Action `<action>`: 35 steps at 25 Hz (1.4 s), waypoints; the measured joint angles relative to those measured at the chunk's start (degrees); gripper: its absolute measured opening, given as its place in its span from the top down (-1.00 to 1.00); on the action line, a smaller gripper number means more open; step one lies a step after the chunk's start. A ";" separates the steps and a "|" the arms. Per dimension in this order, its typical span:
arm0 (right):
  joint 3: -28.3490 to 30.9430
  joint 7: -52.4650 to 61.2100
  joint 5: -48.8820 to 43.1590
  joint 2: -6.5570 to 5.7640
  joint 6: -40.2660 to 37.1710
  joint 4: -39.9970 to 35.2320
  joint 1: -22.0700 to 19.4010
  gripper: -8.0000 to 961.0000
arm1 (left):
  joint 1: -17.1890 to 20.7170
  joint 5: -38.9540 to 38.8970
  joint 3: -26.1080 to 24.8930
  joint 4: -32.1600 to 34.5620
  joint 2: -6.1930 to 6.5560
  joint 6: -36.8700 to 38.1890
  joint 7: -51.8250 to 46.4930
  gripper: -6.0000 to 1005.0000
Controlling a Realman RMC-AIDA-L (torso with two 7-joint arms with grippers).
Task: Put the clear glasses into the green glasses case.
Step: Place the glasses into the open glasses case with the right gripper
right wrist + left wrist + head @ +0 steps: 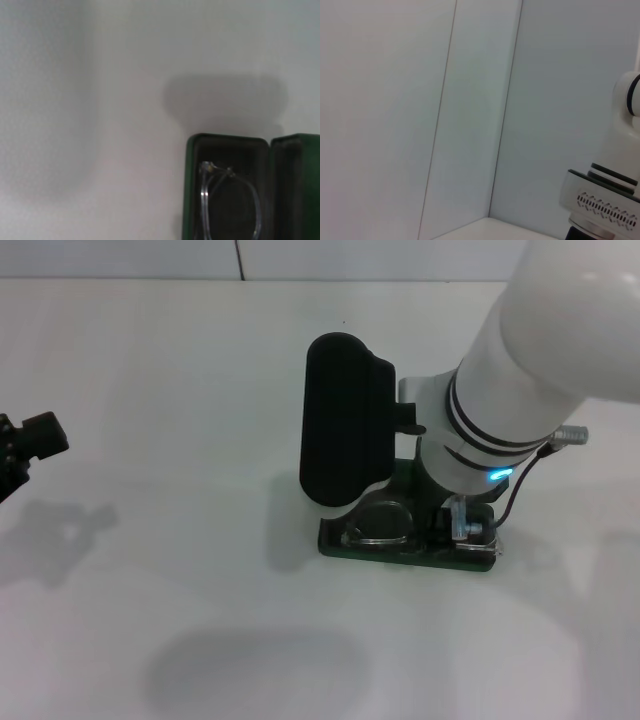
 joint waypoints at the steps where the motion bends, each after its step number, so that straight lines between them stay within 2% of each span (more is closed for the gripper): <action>1: -0.01 0.01 0.29 0.00 -0.04 -0.03 -0.02 0.08 | 0.00 0.01 0.00 0.00 0.00 0.00 0.00 0.90; 9: 0.17 0.55 1.69 0.00 -2.04 -4.04 -1.75 0.08 | 0.00 0.04 -0.01 0.00 0.00 0.00 -0.12 0.90; 18: 3.26 3.72 1.41 0.00 -11.16 -13.06 -6.50 0.16 | -0.26 0.00 -1.33 0.00 0.00 0.21 -0.67 0.90; 29: 6.19 7.19 -1.12 0.00 -16.83 -14.22 -7.72 0.32 | -0.50 -0.55 -1.41 0.00 -0.24 0.27 -0.50 0.90; 32: 7.84 6.86 -1.56 0.00 -18.06 -12.99 -8.16 0.73 | -0.63 -0.57 -1.41 0.00 -0.34 0.24 -0.47 0.90; 35: 8.57 6.19 -1.81 -0.12 -18.69 -10.66 -8.50 0.86 | -0.93 -0.59 -1.41 -0.10 -0.45 0.15 -0.46 0.90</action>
